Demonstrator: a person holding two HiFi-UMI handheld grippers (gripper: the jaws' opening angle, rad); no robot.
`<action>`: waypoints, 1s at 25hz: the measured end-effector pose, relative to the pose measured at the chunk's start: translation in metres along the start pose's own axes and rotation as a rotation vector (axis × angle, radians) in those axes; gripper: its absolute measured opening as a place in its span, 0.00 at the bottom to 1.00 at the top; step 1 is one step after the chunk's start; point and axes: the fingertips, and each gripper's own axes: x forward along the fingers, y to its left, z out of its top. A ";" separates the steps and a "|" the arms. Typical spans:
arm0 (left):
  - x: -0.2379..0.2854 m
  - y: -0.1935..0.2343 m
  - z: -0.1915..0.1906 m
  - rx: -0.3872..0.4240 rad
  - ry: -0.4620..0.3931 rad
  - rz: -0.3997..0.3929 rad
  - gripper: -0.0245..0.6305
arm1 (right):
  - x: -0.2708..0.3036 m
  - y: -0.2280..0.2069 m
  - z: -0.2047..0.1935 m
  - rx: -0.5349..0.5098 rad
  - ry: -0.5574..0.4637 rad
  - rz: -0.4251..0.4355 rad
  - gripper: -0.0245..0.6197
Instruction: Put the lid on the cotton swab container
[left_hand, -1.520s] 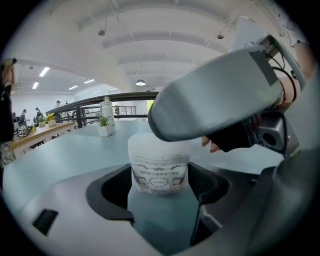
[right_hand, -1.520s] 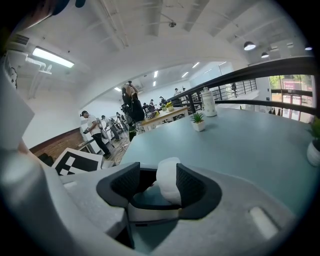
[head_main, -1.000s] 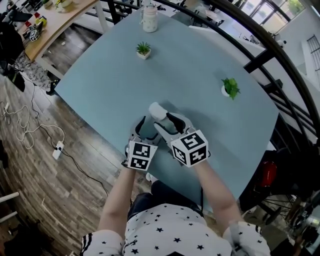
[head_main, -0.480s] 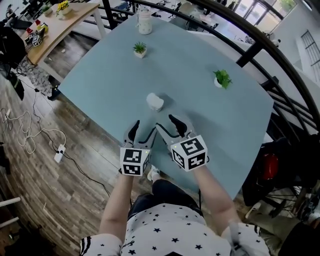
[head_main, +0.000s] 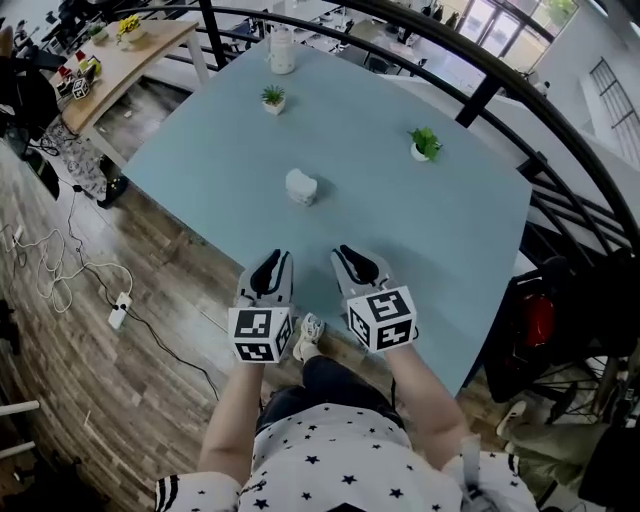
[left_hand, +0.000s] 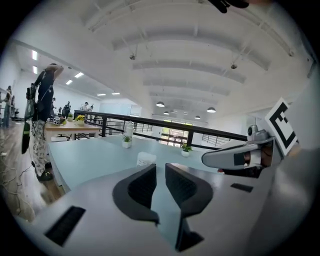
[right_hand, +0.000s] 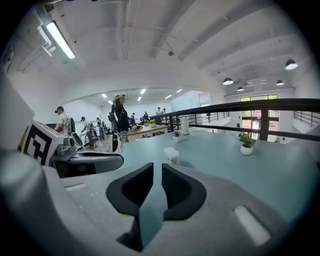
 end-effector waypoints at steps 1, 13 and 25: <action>-0.007 -0.004 -0.001 -0.005 -0.006 0.002 0.11 | -0.008 0.002 -0.002 -0.002 -0.005 -0.008 0.12; -0.089 -0.055 -0.016 -0.026 -0.012 -0.031 0.04 | -0.095 0.037 -0.024 -0.017 -0.042 -0.014 0.05; -0.143 -0.094 -0.021 0.004 0.004 -0.091 0.04 | -0.159 0.062 -0.036 -0.022 -0.098 -0.028 0.05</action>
